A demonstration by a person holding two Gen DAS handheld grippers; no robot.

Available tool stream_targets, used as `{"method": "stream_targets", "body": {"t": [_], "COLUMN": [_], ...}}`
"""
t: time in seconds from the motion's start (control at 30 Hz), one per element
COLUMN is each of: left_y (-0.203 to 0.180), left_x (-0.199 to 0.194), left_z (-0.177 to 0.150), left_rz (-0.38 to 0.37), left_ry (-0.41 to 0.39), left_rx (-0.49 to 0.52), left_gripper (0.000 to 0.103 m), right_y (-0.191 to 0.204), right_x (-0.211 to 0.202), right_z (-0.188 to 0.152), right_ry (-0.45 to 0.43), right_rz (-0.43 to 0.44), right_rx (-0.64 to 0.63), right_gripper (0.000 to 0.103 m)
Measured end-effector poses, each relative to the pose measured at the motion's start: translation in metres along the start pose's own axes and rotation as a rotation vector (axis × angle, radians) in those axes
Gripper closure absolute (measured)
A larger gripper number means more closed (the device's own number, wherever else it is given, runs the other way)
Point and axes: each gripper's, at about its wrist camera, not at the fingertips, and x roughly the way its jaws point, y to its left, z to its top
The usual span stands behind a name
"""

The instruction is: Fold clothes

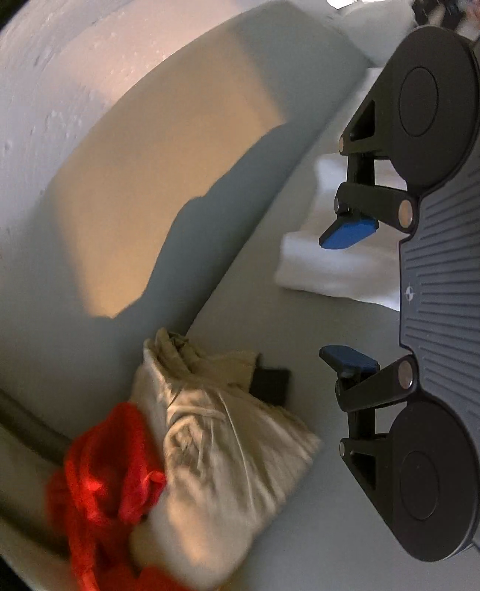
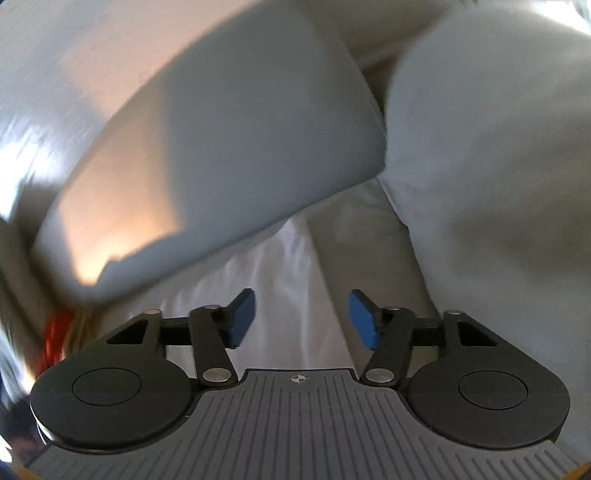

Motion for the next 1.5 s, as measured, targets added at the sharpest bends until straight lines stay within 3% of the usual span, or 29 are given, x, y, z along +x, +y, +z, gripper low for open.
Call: {"method": "stream_targets", "body": {"t": [0.03, 0.2, 0.27, 0.37, 0.43, 0.53, 0.67, 0.8, 0.9, 1.0, 1.03, 1.07, 1.1, 1.27, 1.33, 1.4, 1.43, 1.5], "left_y": [0.001, -0.007, -0.01, -0.014, -0.017, -0.019, -0.02, -0.016, -0.008, -0.015, -0.019, -0.024, -0.032, -0.064, -0.073, -0.08, -0.08, -0.081], "left_x": [0.01, 0.036, 0.041, 0.044, 0.041, 0.034, 0.026, 0.032, 0.038, 0.029, 0.022, 0.012, 0.001, -0.073, -0.097, -0.109, -0.106, -0.087], "left_z": [0.004, 0.016, 0.019, 0.021, 0.02, 0.019, 0.023, 0.023, 0.023, 0.017, 0.015, 0.011, 0.007, -0.027, -0.046, -0.071, -0.082, -0.103], "left_rz": [-0.012, -0.08, -0.091, -0.079, -0.064, -0.018, 0.057, 0.218, 0.252, 0.251, 0.245, 0.233, 0.219, 0.038, -0.014, -0.069, -0.093, -0.08], "left_ry": [0.008, 0.006, 0.01, 0.007, -0.006, -0.059, -0.12, -0.164, -0.147, -0.142, -0.142, -0.139, -0.129, 0.021, 0.138, 0.236, 0.249, 0.263], "left_rx": [0.001, 0.102, 0.118, 0.145, 0.166, 0.19, 0.215, 0.23, 0.194, 0.226, 0.237, 0.256, 0.281, 0.399, 0.432, 0.437, 0.427, 0.421], "left_gripper": [0.055, 0.058, 0.067, 0.092, 0.097, 0.099, 0.099, 0.103, 0.103, 0.101, 0.1, 0.098, 0.091, 0.079, 0.056, 0.057, 0.057, 0.064], "right_y": [-0.007, -0.027, -0.024, -0.012, -0.002, 0.013, 0.024, 0.027, 0.027, 0.039, 0.045, 0.049, 0.052, 0.055, 0.057, 0.06, 0.062, 0.066], "right_x": [0.014, 0.069, 0.081, 0.09, 0.094, 0.095, 0.084, 0.08, 0.093, 0.097, 0.096, 0.092, 0.084, -0.006, -0.046, -0.085, -0.1, -0.099], "right_z": [0.005, 0.029, 0.034, 0.038, 0.038, 0.034, 0.027, 0.017, 0.006, -0.002, -0.002, -0.001, -0.001, -0.017, -0.029, -0.043, -0.05, -0.063], "right_ry": [0.001, 0.013, 0.018, 0.027, 0.04, 0.045, -0.06, -0.155, -0.145, -0.143, -0.136, -0.124, -0.12, -0.159, -0.161, -0.157, -0.145, -0.031], "right_rz": [0.008, 0.09, 0.132, 0.132, 0.128, 0.096, 0.015, -0.058, -0.121, -0.162, -0.169, -0.167, -0.166, -0.009, 0.016, 0.017, 0.018, 0.018], "right_rx": [0.036, 0.142, 0.109, 0.007, -0.063, -0.16, -0.21, -0.17, -0.158, -0.206, -0.219, -0.216, -0.199, -0.029, -0.013, -0.027, -0.034, -0.043], "right_gripper": [0.053, 0.054, 0.055, 0.057, 0.064, 0.097, 0.1, 0.101, 0.101, 0.098, 0.086, 0.069, 0.06, 0.058, 0.051, 0.045, 0.045, 0.047]}}
